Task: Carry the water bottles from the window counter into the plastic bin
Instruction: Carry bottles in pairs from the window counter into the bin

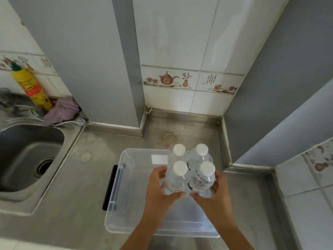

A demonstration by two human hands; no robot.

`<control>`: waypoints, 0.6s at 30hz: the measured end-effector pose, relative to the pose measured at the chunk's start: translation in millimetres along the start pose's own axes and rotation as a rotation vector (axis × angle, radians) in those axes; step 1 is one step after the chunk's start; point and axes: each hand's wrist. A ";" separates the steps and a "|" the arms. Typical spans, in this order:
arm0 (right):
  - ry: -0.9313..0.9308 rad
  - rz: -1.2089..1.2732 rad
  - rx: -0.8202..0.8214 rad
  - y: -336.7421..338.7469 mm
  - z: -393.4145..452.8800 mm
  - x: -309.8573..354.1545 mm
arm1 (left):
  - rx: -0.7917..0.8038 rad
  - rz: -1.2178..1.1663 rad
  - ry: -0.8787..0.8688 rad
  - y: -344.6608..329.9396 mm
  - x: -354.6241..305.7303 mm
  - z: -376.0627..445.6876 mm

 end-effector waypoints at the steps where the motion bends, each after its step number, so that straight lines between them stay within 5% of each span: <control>1: -0.012 -0.012 0.000 -0.1 0.1 0.0 | 0.001 0.010 0.002 -0.5 0.8 0.8; 18: 0.056 -0.138 0.120 8.2 0.4 7.6 | -0.009 0.293 -0.042 -4.4 4.1 1.8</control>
Point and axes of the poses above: each hand's wrist, its own z-axis towards the middle knuckle, its own y-axis out of the back of the hand, x = y × z
